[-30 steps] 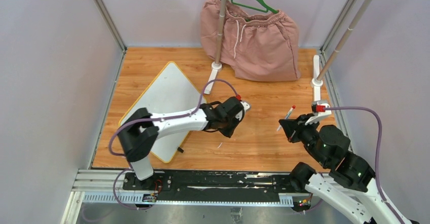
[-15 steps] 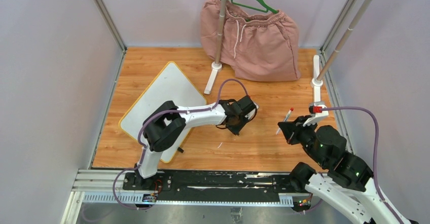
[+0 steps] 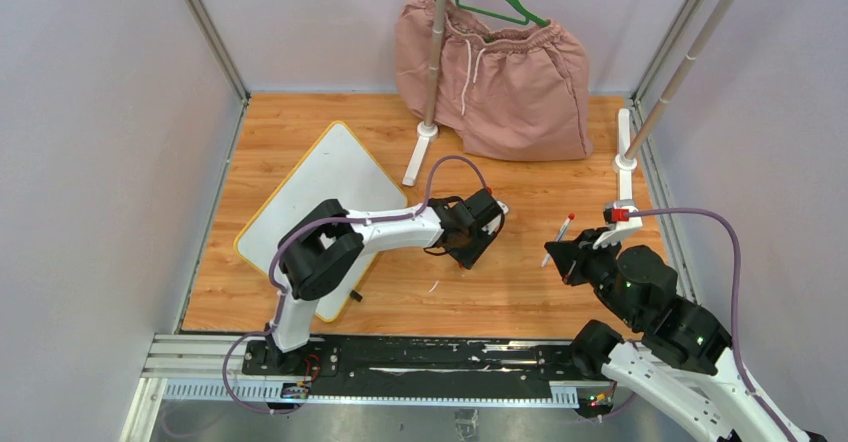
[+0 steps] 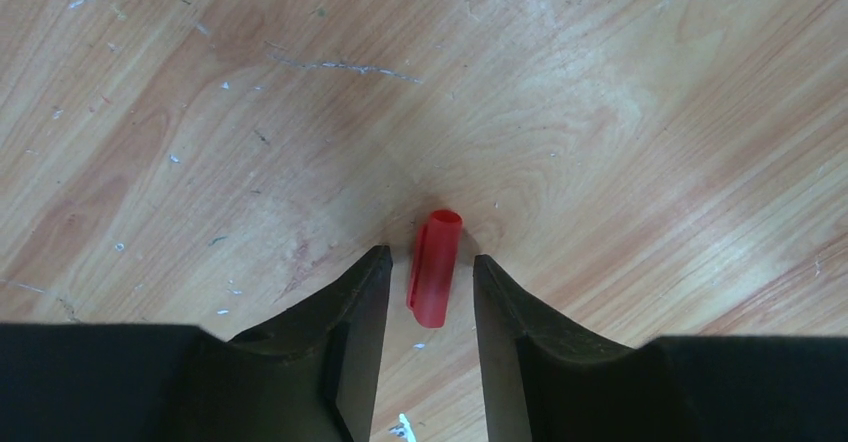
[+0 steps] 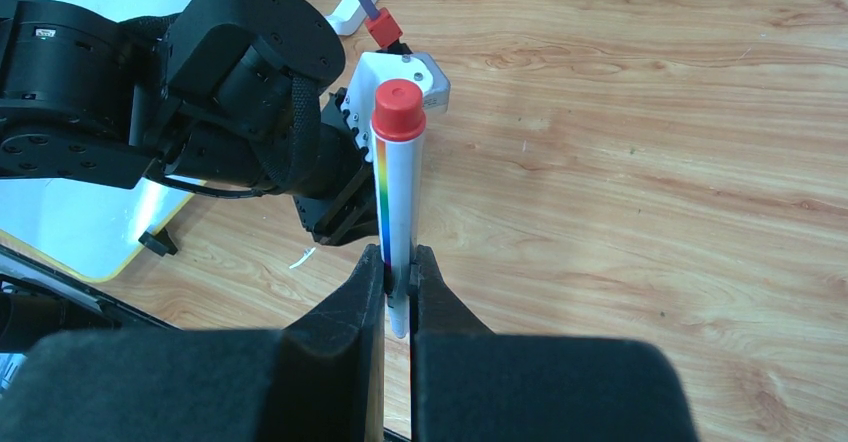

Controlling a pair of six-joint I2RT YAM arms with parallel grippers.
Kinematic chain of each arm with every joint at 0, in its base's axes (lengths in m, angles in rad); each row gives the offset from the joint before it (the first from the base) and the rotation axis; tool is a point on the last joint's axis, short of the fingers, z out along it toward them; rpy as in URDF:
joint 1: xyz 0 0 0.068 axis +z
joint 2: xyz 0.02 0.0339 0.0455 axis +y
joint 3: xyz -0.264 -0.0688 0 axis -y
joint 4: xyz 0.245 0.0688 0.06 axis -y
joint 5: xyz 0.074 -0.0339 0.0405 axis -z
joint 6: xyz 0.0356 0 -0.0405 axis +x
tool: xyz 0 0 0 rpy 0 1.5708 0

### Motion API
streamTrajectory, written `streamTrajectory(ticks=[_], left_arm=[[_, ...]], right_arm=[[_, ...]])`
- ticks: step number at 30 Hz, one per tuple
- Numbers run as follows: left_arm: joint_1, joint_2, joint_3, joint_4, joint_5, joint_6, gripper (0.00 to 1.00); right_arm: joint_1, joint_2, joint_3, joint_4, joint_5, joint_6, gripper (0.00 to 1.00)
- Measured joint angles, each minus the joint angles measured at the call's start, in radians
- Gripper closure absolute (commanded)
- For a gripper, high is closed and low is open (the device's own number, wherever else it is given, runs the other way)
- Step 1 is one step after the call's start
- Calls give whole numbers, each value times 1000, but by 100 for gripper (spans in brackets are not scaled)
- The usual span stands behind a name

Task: Write a sentence on the whiteboard
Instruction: Place the pen cap at the center of the board, then move the whiteboard to the center of the board.

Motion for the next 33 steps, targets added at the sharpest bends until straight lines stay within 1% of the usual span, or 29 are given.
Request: streamTrajectory(ticks=[5, 9, 11, 15, 17, 18, 19, 21, 24, 25, 27, 30, 33], left_arm=[[7, -37, -38, 7, -27, -8, 45], [13, -126, -56, -20, -77, -15, 38], [14, -200, -59, -23, -100, -21, 36], [15, -418, -103, 19, -118, -40, 35], [15, -560, -182, 96, -101, -52, 35], [15, -635, -233, 137, -89, -59, 33], [15, -708, -294, 193, -82, -68, 25], [15, -886, -447, 309, -68, -91, 2], [15, -1156, -650, 444, -80, -124, 0], [15, -1242, -699, 478, -90, -129, 0], [15, -1362, -752, 527, -90, -130, 0], [16, -1443, -765, 578, -43, -127, 0], [16, -1434, -743, 595, 68, -126, 1]], right_arm=[[0, 0, 0, 0, -2, 0, 100], [0, 0, 1, 0, -6, 0, 100], [0, 2, 6, 0, -10, 0, 100], [0, 20, 15, 27, -59, -1, 100], [0, 34, 14, 76, -117, 0, 100], [0, 42, 13, 109, -145, 1, 100], [0, 49, 10, 145, -190, 5, 100], [0, 64, -1, 227, -256, 18, 100], [0, 106, -15, 352, -362, 41, 100], [0, 123, -17, 387, -383, 49, 100], [0, 160, -21, 467, -435, 66, 100], [2, 214, -35, 589, -494, 99, 100], [23, 277, -52, 729, -534, 133, 100]])
